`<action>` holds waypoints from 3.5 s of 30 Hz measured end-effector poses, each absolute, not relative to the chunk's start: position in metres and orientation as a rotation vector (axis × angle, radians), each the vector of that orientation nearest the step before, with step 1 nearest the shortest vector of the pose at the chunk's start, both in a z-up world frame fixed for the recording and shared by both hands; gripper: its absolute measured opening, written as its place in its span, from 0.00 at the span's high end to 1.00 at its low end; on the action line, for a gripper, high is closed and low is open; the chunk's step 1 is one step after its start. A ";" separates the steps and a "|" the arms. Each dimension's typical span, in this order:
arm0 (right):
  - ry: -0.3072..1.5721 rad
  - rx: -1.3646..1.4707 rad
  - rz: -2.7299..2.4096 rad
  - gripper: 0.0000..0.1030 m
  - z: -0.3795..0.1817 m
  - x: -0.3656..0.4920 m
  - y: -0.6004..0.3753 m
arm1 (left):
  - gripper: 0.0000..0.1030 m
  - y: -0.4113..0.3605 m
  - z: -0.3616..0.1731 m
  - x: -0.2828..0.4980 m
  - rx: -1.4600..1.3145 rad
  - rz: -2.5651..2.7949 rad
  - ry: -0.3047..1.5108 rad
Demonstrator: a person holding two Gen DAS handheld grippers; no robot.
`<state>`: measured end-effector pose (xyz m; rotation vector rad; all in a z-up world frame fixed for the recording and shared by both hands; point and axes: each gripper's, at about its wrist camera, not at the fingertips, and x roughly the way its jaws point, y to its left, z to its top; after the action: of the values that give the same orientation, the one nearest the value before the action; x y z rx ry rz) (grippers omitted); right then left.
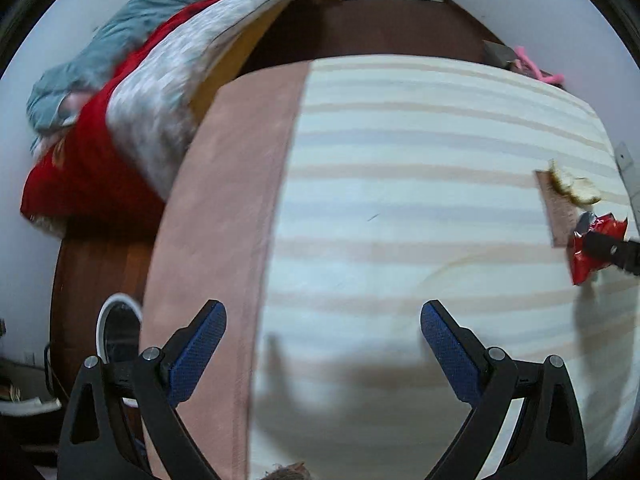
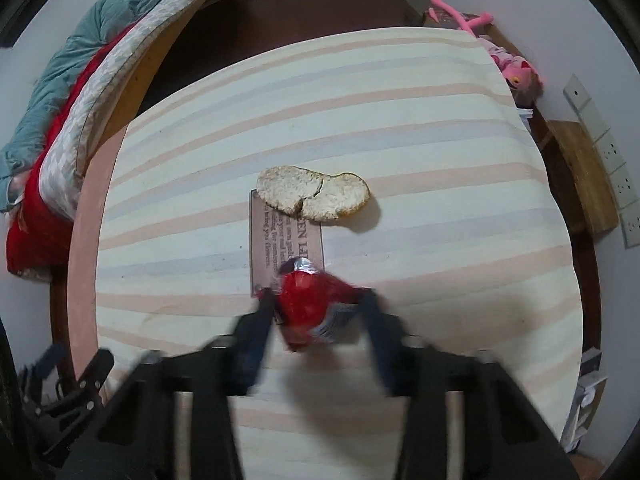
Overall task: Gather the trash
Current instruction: 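Grasp the red wrapper with the right tool while the left tool grasps the yellow item, then carry the red wrapper and yellow item to the bin and release both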
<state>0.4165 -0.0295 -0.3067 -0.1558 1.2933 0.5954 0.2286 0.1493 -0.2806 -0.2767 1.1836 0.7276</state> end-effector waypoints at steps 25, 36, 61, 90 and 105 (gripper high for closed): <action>1.252 0.006 0.464 0.80 -0.301 0.488 -0.133 | 0.73 0.057 -0.299 0.408 -0.224 0.306 1.133; 1.197 -0.061 0.518 0.81 -0.282 0.463 -0.124 | 0.84 0.055 -0.262 0.359 -0.090 0.386 0.996; 1.007 -0.122 0.955 0.81 -0.113 0.232 0.008 | 0.85 0.168 -0.090 0.088 -0.257 0.676 0.694; 1.401 -0.651 1.258 0.81 -0.368 -0.047 0.390 | 0.84 0.449 -0.343 -0.208 -0.929 1.017 1.052; 1.385 -0.742 1.274 0.31 -0.417 -0.050 0.428 | 0.12 0.456 -0.358 -0.225 -0.961 1.066 1.041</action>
<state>-0.0502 0.4279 -0.4172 -0.7418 1.3846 1.2741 -0.2247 0.4563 -0.3578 -0.9608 1.0413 1.0665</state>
